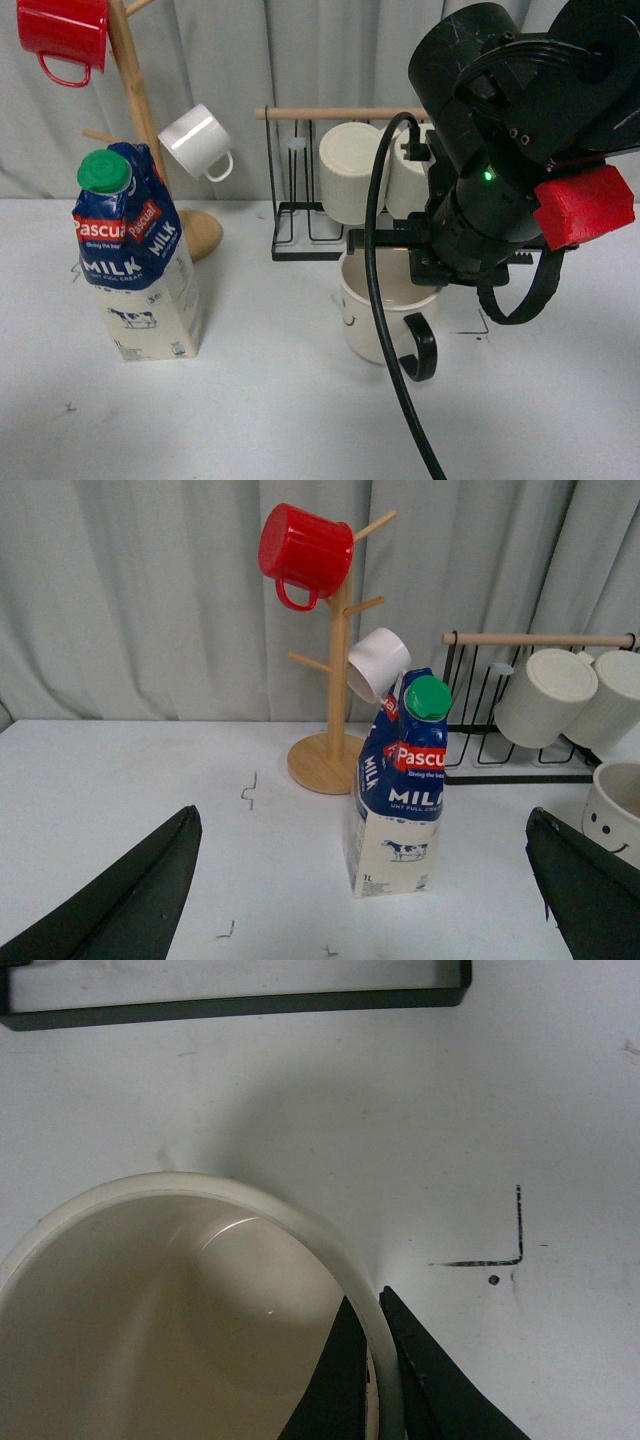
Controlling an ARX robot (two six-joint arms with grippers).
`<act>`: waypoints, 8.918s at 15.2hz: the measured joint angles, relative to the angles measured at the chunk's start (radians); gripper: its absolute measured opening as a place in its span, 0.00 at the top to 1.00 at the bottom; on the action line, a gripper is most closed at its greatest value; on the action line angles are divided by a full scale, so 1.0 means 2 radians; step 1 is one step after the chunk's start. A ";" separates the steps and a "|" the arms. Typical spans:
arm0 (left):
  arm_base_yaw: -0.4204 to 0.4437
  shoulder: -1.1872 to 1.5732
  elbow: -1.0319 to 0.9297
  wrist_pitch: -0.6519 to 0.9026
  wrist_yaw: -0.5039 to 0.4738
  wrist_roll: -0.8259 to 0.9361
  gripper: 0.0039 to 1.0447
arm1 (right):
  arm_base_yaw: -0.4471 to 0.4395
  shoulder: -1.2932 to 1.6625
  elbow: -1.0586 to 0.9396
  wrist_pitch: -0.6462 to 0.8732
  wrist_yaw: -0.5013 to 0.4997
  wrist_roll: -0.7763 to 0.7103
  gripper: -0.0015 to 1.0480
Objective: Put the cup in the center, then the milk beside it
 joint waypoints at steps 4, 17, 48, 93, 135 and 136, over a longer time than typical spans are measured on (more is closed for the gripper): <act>0.000 0.000 0.000 0.000 0.000 0.000 0.06 | -0.004 0.010 0.007 -0.006 0.000 0.022 0.97; 0.000 0.000 0.000 0.000 0.000 0.000 0.06 | -0.010 0.005 -0.025 0.028 -0.025 0.046 0.35; 0.000 0.000 0.000 0.000 0.000 0.000 0.06 | -0.206 -0.836 -0.656 0.320 -0.091 -0.173 0.98; -0.067 0.833 0.443 0.148 -0.068 0.006 0.06 | -0.206 -1.033 -0.655 0.117 -0.092 -0.174 0.06; -0.242 0.793 0.430 0.191 -0.142 -0.138 0.07 | -0.206 -1.033 -0.655 0.116 -0.092 -0.174 0.06; -0.230 0.744 0.406 0.211 -0.131 -0.147 0.06 | -0.206 -1.033 -0.655 0.116 -0.092 -0.174 0.06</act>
